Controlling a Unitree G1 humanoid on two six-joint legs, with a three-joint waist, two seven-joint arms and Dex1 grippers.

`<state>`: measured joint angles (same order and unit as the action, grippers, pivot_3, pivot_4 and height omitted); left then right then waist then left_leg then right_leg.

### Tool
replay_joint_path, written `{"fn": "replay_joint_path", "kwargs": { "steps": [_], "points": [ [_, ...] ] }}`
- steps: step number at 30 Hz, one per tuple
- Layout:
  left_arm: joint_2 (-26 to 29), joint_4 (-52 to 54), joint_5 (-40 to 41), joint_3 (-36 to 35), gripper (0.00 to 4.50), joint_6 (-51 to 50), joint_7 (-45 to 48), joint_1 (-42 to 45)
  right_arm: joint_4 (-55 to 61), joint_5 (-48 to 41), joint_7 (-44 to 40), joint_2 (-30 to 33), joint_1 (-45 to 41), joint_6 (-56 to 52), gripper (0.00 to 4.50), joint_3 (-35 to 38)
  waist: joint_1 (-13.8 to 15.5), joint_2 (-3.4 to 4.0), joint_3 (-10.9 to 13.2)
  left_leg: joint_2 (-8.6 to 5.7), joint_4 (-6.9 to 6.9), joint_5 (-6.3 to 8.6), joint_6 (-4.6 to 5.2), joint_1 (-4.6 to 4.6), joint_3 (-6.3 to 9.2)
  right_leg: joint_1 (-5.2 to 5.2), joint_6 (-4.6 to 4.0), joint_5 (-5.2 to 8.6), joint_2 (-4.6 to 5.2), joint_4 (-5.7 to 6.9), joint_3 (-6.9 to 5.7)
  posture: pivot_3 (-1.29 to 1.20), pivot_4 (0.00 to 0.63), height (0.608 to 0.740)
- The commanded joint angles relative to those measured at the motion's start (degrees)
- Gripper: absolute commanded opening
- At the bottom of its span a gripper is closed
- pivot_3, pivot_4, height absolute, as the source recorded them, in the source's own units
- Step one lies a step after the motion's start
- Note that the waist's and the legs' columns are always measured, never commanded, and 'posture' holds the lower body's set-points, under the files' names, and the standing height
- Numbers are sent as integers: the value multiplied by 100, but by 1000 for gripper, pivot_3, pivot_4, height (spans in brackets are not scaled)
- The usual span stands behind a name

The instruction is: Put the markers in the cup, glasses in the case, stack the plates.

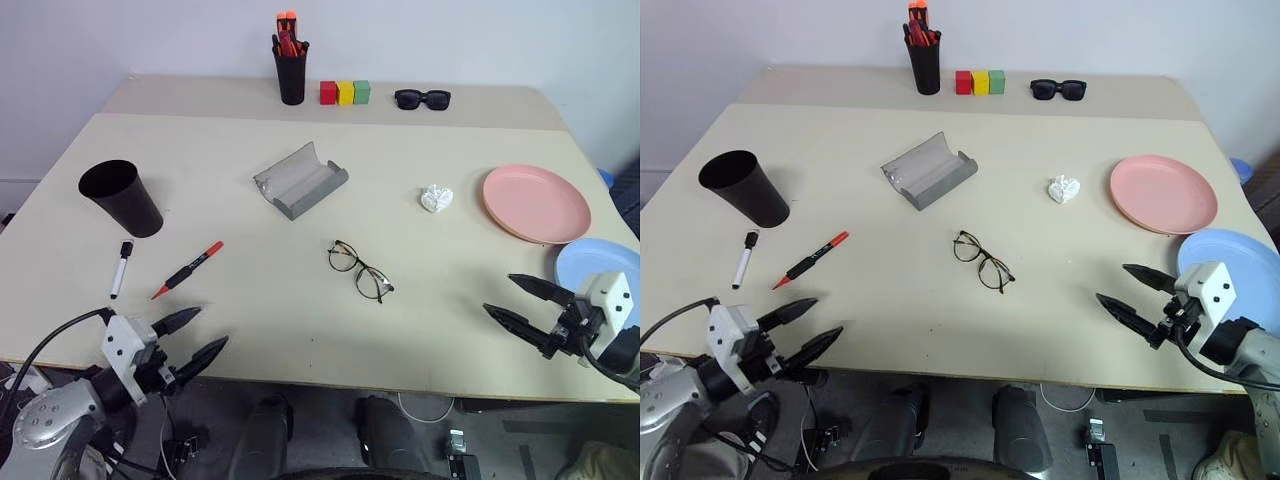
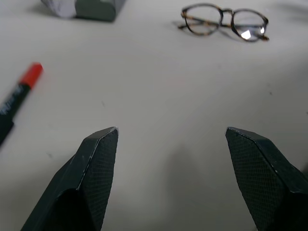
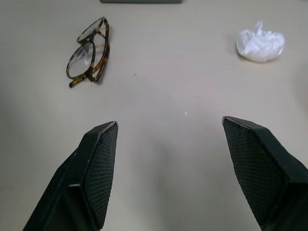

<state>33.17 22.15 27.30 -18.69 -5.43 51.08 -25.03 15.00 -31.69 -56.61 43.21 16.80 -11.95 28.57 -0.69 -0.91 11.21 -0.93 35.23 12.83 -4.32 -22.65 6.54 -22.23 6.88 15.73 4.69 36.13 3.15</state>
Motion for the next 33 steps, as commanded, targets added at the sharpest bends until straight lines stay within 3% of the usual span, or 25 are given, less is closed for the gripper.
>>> {"fn": "replay_joint_path", "kwargs": {
  "steps": [1,16,24,28,33],
  "points": [
    [65,-10,33,-91,3661,71,4,120,137,-72,44,-72,-112,75,3539,38,-4,0,0,0,0,0,0,0,0,0,0,0,0,0,0,0,150,740],
    [104,675,178,63,3661,-962,-783,843,-251,76,-88,-267,-314,471,3539,-225,-15,1,-1,0,-5,0,1,2,-2,-1,3,-2,-2,3,0,0,150,740],
    [40,509,117,11,3661,-790,-728,808,-278,158,-117,-436,-763,757,3539,-650,-11,1,-1,0,-5,0,1,3,-2,0,2,-2,-2,3,0,0,150,740],
    [-131,865,211,147,3661,-1165,-1213,947,-379,21,-599,-538,-1432,1105,3539,-1117,-13,1,-1,0,-1,-1,1,3,-2,2,3,-3,-2,3,0,0,150,740],
    [-148,1220,550,-197,3661,-2481,-2413,1436,-288,-207,-1324,-497,-2138,965,3539,-1785,-18,0,0,1,-2,-1,1,10,2,4,6,-5,-4,10,-1,0,150,740]
  ]
}}
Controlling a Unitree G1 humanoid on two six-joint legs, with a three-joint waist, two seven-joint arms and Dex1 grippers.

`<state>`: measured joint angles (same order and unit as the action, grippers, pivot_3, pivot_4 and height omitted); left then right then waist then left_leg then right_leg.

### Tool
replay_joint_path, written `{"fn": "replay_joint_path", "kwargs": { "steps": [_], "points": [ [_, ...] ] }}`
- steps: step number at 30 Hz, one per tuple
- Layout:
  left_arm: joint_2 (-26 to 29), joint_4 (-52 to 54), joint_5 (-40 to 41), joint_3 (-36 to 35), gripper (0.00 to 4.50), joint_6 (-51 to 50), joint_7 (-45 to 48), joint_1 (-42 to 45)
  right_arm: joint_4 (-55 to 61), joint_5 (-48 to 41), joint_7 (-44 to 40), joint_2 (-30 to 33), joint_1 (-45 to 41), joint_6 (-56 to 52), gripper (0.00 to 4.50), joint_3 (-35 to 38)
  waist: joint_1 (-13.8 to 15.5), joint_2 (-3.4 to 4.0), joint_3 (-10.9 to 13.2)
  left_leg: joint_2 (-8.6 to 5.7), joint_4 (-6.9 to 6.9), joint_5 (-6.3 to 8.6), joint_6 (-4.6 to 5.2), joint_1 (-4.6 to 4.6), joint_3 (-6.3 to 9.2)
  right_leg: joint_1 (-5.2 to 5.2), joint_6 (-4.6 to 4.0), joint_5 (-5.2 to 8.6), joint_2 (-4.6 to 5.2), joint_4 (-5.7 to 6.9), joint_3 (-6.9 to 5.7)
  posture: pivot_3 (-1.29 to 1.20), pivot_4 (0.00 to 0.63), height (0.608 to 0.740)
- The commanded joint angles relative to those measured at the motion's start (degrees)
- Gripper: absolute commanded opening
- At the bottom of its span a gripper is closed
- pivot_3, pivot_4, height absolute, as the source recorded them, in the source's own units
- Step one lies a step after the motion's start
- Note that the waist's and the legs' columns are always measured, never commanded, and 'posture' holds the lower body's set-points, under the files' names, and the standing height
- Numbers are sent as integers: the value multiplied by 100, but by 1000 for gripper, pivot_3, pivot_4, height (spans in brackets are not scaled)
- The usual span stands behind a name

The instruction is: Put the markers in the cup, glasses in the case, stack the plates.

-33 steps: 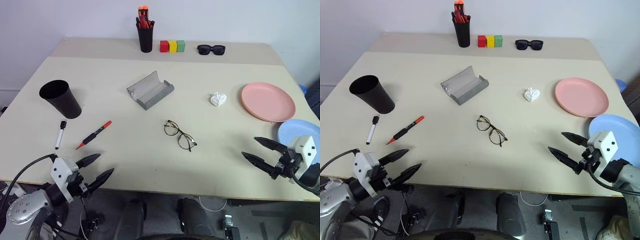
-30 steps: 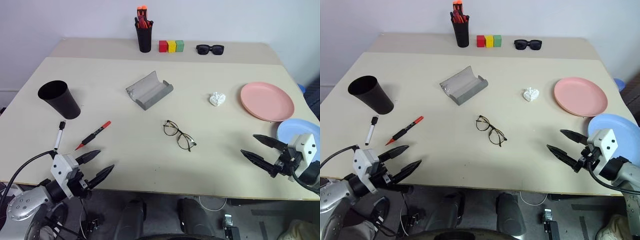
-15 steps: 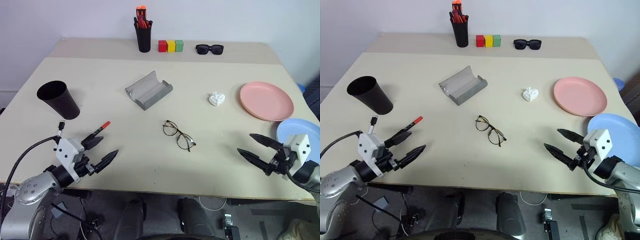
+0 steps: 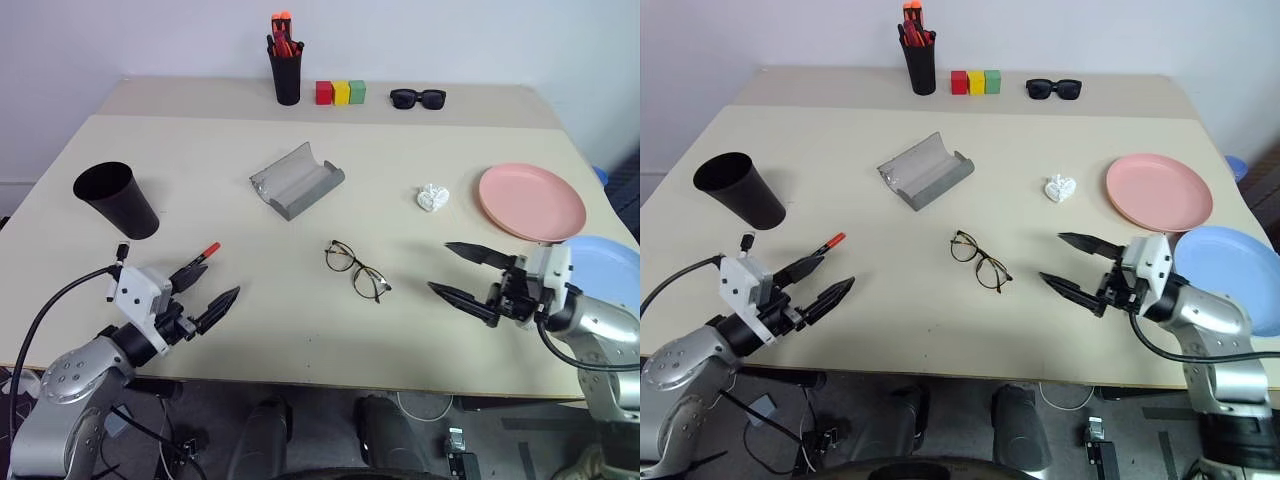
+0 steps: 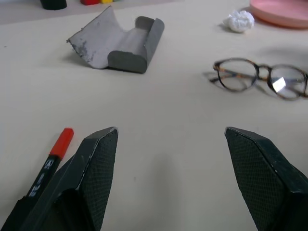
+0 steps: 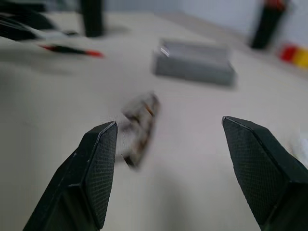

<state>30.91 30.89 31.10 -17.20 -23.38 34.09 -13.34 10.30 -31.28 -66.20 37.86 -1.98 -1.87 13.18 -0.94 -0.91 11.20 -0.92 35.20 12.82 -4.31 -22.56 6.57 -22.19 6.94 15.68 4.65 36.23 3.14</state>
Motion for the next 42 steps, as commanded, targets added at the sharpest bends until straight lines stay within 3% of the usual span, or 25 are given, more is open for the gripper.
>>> {"fn": "replay_joint_path", "kwargs": {
  "steps": [1,4,8,12,18,20,32,42],
  "points": [
    [177,433,133,-418,3661,-983,-956,379,220,-289,-472,51,-393,-107,3539,-371,13,0,0,0,0,0,0,-1,4,-1,3,-1,-1,2,-2,0,150,740],
    [490,668,181,-564,3661,-1970,-1551,793,261,-420,-766,82,-776,-298,3539,-659,9,-2,1,-1,1,0,1,-1,5,-2,18,-9,-1,6,-3,0,150,740],
    [719,776,1211,-1003,3661,-3639,-2136,1747,171,-442,-1018,63,-1244,-461,3539,-923,13,-3,2,-2,2,0,0,0,5,-2,19,-9,-2,8,-4,0,150,740],
    [1564,335,1550,-662,3661,-5333,-2118,2931,-84,-334,-1158,55,-1740,-641,3539,-1154,-16,-12,7,-2,2,-1,0,1,9,-4,23,-10,-5,15,-8,0,150,740],
    [1397,-603,1709,-438,3661,-6583,-2111,4028,-449,-200,-1190,-95,-2204,-678,3539,-1361,-34,-9,7,-4,-6,-1,-1,3,8,-12,30,-8,-5,20,-8,0,150,740],
    [1372,-721,1505,-177,3661,-6819,-2219,4248,-518,-168,-1238,-120,-2273,-632,3539,-1379,-29,-12,8,-4,-6,-1,-1,2,10,-13,31,-9,-6,23,-8,0,150,740],
    [2582,-1931,1825,924,3661,-6912,-2416,4721,-283,-216,-1055,-112,-2157,-642,3539,-1259,-23,-13,10,-4,-8,-2,-3,-2,10,-19,36,-12,-4,24,-8,0,150,740],
    [2966,-3008,1635,2615,3661,-6912,-1759,5739,-64,-240,-812,-130,-2064,-756,3539,-1240,-24,-13,10,-5,-6,-2,-4,-8,9,-24,36,-11,-4,24,-8,0,150,740]
  ]
}}
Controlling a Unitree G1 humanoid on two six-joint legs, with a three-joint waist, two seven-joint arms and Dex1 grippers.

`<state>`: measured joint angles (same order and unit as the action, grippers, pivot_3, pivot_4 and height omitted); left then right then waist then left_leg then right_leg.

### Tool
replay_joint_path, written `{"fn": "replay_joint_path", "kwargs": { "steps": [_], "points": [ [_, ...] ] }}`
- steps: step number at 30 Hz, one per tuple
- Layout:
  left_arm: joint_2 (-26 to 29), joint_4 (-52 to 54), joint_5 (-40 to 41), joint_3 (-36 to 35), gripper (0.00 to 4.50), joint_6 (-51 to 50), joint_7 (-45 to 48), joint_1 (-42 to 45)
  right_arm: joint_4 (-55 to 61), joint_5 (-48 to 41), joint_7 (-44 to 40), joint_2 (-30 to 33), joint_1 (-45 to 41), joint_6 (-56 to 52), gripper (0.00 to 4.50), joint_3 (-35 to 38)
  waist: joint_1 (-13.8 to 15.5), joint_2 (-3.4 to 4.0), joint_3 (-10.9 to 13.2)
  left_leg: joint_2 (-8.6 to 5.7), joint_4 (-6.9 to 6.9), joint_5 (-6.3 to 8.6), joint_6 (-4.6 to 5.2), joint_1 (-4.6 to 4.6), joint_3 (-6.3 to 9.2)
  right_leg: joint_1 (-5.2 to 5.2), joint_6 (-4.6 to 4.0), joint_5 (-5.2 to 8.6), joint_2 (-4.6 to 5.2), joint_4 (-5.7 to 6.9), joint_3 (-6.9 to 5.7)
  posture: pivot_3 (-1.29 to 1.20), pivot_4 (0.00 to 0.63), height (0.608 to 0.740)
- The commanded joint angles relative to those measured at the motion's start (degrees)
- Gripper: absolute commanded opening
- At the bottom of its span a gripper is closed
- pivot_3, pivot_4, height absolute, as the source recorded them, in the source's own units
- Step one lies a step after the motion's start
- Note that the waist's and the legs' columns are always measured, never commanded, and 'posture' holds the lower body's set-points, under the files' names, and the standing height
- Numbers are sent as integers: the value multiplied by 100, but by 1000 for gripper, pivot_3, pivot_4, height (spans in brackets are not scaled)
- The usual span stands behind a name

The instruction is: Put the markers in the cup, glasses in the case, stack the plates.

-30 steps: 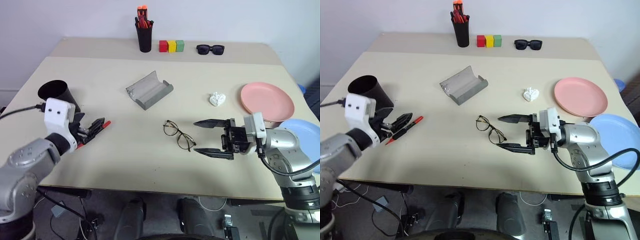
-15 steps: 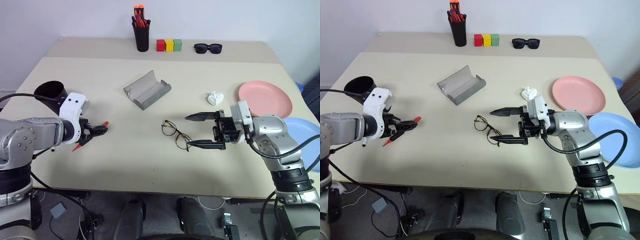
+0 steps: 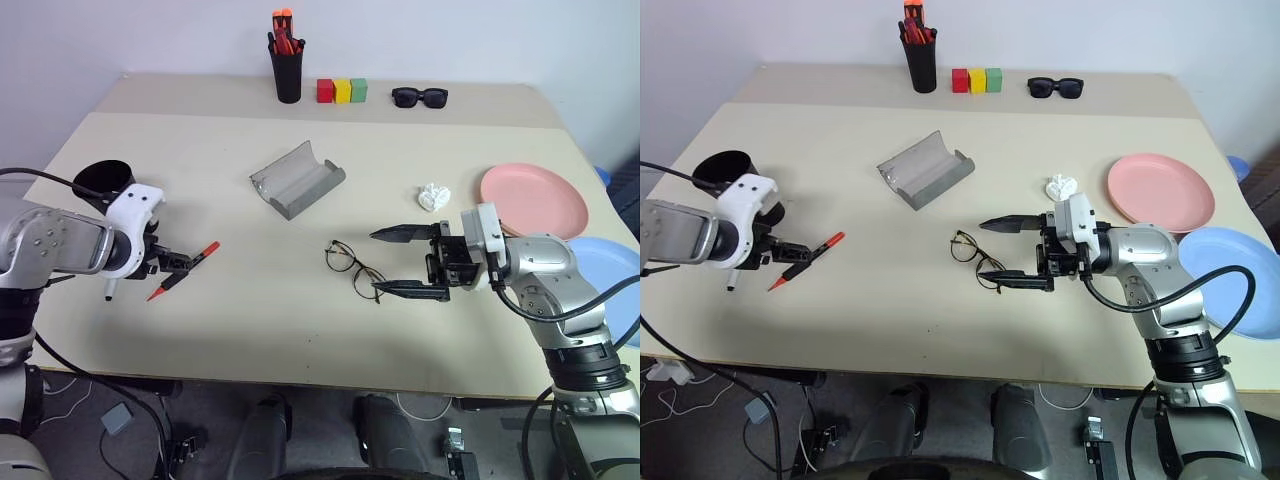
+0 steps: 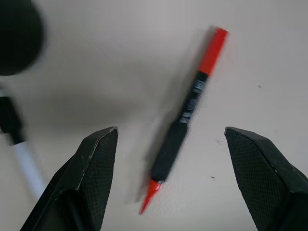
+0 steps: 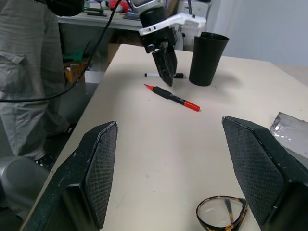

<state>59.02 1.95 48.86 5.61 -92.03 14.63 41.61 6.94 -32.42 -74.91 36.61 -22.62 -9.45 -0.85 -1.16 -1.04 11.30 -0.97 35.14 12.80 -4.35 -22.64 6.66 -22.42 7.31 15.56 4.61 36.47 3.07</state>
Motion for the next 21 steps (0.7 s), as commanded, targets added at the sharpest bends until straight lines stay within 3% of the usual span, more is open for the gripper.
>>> {"fn": "replay_joint_path", "kwargs": {
  "steps": [1,8,11,16,17,19,21],
  "points": [
    [155,-185,-171,464,3661,-47,259,329,292,-130,72,0,10,-6,3539,166,-11,0,0,0,-1,0,0,0,0,-1,0,0,0,0,0,0,150,740],
    [39,-982,-1025,1659,3661,86,893,1065,506,-176,269,23,161,-109,3539,228,-3,-1,1,-2,3,-1,0,-12,0,-17,3,2,-1,17,0,0,150,740],
    [31,-1182,-1490,2304,2830,434,1330,1273,621,-187,358,19,250,-162,3539,241,-6,-1,1,-3,3,-1,0,-14,0,-20,5,3,-1,19,1,0,150,740],
    [-78,-1444,-1954,2683,376,624,1853,1470,747,-187,467,37,347,-223,3539,278,-7,-1,0,-6,11,-2,-1,-29,1,-40,5,4,0,48,1,0,150,740],
    [-99,-1463,-2002,2631,63,622,1900,1466,759,-182,483,40,357,-226,3539,284,-10,-1,0,-6,11,-2,-1,-29,1,-42,5,4,0,51,1,0,150,740],
    [-124,-1337,-1973,2323,63,513,1965,1423,770,-163,500,44,361,-218,3539,298,-14,-1,0,-6,11,-2,0,-26,1,-43,5,5,0,58,2,0,150,740],
    [-349,-1080,-1757,1496,63,303,1934,1341,757,-163,518,40,350,-208,3539,320,-9,-2,1,-6,13,-2,0,-28,3,-45,6,5,0,61,2,0,150,740]
  ]
}}
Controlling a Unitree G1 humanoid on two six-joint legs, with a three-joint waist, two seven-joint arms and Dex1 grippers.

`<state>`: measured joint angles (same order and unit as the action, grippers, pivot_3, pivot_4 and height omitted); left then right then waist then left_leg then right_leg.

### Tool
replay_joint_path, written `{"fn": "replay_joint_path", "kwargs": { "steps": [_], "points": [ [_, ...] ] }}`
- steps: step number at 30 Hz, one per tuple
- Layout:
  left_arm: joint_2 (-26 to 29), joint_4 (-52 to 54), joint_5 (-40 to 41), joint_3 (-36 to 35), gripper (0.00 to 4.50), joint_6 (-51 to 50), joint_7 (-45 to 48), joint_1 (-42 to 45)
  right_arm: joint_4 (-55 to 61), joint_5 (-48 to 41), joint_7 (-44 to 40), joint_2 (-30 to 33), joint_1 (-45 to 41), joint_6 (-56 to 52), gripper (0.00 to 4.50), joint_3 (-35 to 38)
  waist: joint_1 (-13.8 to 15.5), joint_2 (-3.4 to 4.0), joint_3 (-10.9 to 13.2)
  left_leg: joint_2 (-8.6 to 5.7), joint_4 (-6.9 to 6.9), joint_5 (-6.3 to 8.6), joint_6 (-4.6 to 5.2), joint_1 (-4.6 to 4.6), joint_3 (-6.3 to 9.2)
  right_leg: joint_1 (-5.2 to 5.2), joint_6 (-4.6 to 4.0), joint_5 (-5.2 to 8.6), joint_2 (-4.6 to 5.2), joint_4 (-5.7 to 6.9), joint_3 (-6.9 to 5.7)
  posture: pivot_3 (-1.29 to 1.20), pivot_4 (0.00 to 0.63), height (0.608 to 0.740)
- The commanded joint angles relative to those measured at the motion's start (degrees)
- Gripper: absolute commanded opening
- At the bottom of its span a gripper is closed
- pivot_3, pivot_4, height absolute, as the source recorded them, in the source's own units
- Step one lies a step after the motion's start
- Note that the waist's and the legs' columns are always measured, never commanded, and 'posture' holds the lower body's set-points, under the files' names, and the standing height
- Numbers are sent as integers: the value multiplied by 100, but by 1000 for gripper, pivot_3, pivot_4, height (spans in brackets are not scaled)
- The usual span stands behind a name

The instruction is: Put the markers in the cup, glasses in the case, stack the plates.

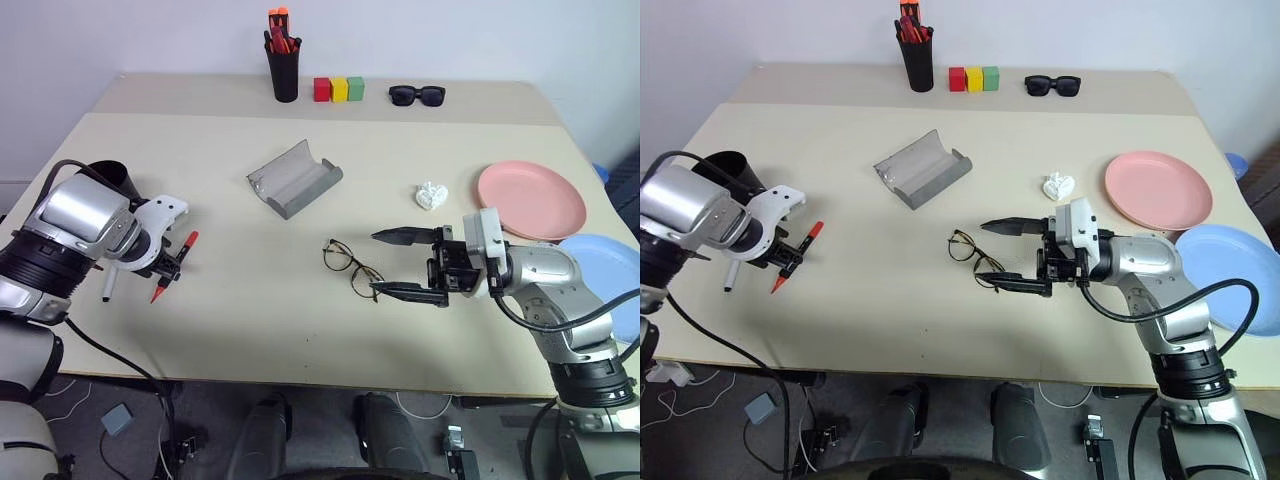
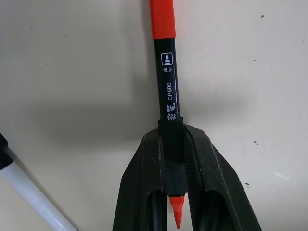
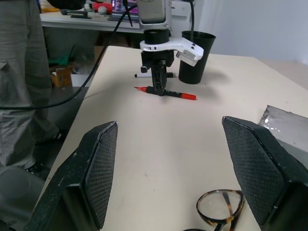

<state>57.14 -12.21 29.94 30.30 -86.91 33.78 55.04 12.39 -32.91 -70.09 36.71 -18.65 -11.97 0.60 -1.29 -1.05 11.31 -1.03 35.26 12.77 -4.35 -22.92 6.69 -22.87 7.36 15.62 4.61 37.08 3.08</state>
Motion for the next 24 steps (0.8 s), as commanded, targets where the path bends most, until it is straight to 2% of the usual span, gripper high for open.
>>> {"fn": "replay_joint_path", "kwargs": {
  "steps": [1,3,6,10,13,16,24],
  "points": [
    [-284,453,201,-1323,63,-297,-9,-42,192,-114,36,27,-57,50,3539,183,6,-3,2,0,3,0,0,-3,1,-2,1,0,0,1,0,0,150,740],
    [-615,1447,393,-2328,63,-150,-184,-291,96,-127,71,-12,-111,45,3539,213,19,-3,2,-1,16,0,0,-27,7,-17,1,0,0,4,-3,0,150,740],
    [-1184,3105,194,-3334,63,744,-812,-915,-69,-150,82,-127,-235,117,3539,218,17,-4,2,-3,36,-1,-2,-53,8,-37,3,-2,7,6,-3,0,150,740],
    [-2029,4023,-401,-4115,63,1737,-1880,-1440,-414,-248,117,-429,-501,249,3539,287,1,-1,1,-1,38,-4,-8,-45,5,-35,2,-4,5,14,0,0,150,740],
    [-2672,4372,-1040,-4506,63,2697,-2828,-1749,-786,-372,90,-735,-767,355,3539,349,6,-2,1,-1,40,-7,-12,-40,5,-32,1,-5,4,16,0,0,150,740],
    [-2958,4388,-1368,-4693,63,2955,-3281,-1960,-1029,-624,-216,-916,-1007,179,3539,283,21,-2,1,-2,44,-7,-12,-41,5,-28,4,-8,4,14,0,0,150,740],
    [-3169,3675,-2523,-4725,63,4280,-4302,-2023,-1678,-532,-825,-1332,-1435,241,3539,-16,24,-2,0,-7,47,-7,-12,-42,7,-26,11,-12,4,13,0,0,150,740]
  ]
}}
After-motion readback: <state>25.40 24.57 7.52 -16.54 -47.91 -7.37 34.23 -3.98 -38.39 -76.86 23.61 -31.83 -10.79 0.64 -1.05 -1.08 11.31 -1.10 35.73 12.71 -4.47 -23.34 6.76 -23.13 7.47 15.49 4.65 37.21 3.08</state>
